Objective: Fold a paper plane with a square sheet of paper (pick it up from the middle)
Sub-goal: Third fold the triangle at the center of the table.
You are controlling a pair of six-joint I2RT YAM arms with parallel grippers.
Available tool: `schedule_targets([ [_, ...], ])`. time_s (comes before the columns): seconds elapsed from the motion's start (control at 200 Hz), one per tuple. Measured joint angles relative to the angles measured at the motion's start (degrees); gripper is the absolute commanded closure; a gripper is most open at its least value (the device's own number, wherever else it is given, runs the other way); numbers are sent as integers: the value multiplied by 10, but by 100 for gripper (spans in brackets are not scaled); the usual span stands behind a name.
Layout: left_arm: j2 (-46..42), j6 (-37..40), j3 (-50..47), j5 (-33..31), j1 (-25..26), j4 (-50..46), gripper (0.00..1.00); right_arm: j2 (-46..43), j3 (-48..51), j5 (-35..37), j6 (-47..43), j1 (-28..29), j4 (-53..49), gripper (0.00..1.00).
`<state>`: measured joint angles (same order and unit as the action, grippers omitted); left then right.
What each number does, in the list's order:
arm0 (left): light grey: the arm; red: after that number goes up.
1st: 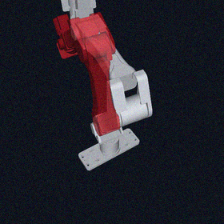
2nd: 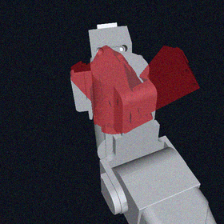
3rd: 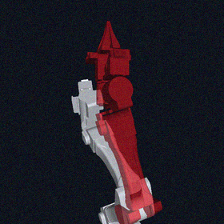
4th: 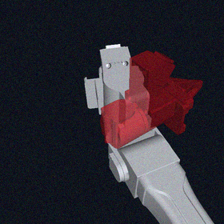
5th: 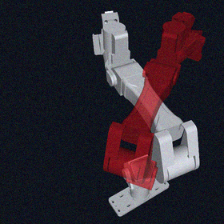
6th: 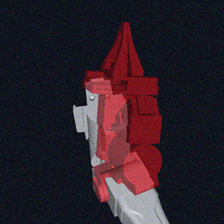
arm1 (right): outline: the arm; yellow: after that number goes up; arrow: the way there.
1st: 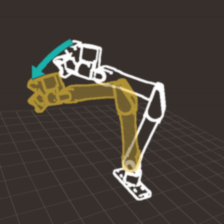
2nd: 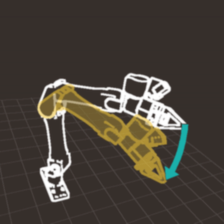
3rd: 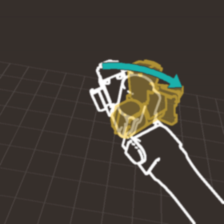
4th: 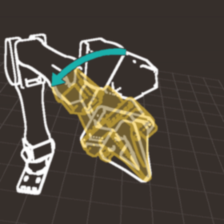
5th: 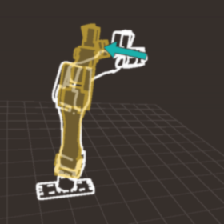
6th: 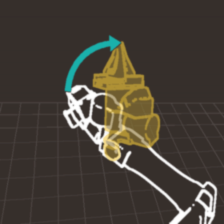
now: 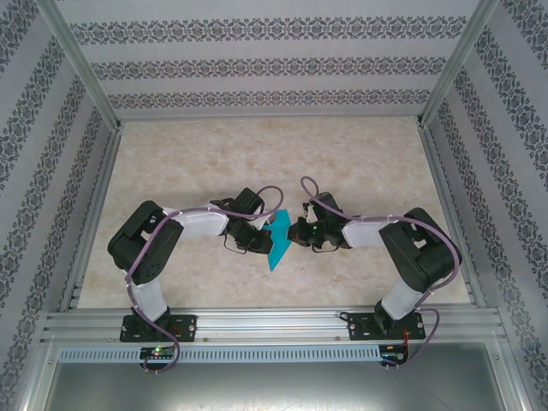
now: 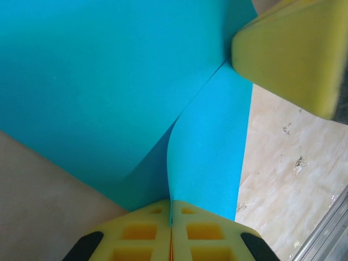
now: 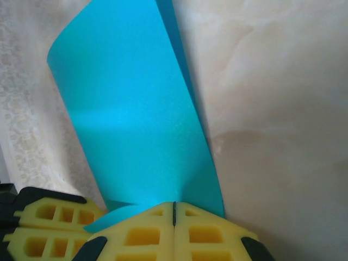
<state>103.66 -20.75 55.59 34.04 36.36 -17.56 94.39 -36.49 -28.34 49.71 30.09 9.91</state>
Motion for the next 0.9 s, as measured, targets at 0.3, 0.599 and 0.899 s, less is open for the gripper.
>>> schedule_targets([
  [0.3,0,0,0,0,0,0,91,-97,7,9,0,36,-21,98],
  [0.599,0,0,0,-1,0,0,90,-99,78,23,50,149,36,100],
  [0.899,0,0,1,-2,0,0,91,-35,78,24,76,166,97,100],
])
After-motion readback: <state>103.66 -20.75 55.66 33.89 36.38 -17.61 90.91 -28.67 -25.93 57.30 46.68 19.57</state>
